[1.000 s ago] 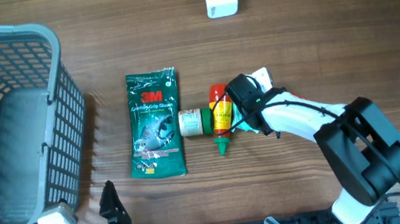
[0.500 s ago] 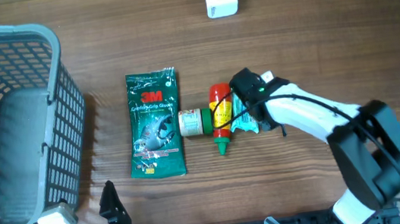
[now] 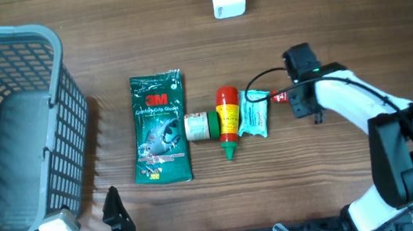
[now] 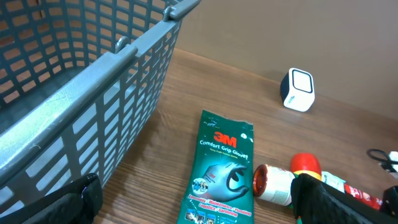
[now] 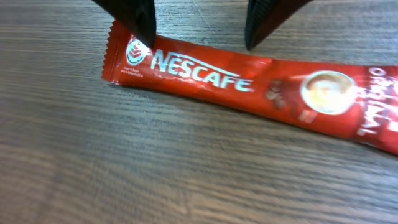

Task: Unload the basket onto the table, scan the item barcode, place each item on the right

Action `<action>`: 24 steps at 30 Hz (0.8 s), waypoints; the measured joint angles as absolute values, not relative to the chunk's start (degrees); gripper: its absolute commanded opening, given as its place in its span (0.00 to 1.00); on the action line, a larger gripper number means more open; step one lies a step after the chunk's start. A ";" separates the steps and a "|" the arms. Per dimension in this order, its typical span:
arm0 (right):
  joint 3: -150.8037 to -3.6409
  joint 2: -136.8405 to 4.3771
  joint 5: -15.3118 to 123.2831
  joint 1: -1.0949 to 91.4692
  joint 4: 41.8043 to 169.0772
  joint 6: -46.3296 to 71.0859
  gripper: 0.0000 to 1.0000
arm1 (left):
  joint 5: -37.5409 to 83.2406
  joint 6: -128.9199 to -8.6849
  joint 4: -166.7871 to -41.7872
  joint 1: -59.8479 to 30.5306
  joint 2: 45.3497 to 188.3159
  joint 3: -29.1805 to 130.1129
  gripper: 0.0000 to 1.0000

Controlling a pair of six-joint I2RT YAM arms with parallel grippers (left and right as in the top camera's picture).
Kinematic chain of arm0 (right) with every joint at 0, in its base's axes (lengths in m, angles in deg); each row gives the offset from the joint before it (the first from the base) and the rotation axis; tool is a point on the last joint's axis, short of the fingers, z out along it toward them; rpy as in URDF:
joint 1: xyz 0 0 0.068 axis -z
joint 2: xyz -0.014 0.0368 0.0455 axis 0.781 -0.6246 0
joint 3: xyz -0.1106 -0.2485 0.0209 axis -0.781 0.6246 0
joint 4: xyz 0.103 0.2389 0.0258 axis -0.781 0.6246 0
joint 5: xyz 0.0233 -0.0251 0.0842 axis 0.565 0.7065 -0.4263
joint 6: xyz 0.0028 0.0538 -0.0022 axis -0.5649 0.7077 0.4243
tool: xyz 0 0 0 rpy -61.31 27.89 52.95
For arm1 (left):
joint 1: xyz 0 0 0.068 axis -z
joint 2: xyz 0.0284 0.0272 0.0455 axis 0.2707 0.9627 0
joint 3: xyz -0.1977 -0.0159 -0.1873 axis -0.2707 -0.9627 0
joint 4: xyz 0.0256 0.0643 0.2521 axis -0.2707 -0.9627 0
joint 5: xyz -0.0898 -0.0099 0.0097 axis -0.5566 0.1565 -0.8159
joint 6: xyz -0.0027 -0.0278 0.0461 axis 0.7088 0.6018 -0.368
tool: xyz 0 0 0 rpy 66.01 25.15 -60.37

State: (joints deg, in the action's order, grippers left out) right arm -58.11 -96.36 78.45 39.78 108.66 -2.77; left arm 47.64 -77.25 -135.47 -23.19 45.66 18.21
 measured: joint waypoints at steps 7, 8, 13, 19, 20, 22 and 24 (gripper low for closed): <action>-58.28 -96.25 74.10 41.81 109.17 -4.65 0.36 | 47.64 -77.25 -135.47 -23.19 45.66 18.21 1.00; -58.28 -96.25 73.38 41.81 109.30 -4.67 0.36 | 47.64 -77.25 -135.47 -23.19 45.66 18.21 1.00; -58.35 -96.08 59.00 42.16 113.28 -5.59 0.43 | 47.64 -77.25 -135.47 -23.19 45.66 18.21 1.00; -59.64 -96.06 48.73 42.07 119.59 -3.21 0.30 | 47.64 -77.25 -135.47 -23.22 45.66 18.21 1.00; -60.34 -96.06 48.84 42.07 119.55 -2.22 0.30 | 47.64 -77.25 -135.47 -23.19 45.66 18.21 1.00; -61.76 -95.55 50.89 42.07 116.82 0.31 0.31 | 47.64 -77.25 -135.47 -23.19 45.66 18.21 1.00; -62.59 -95.05 52.71 42.07 113.76 1.95 0.27 | 47.64 -77.25 -135.47 -23.19 45.66 18.21 1.00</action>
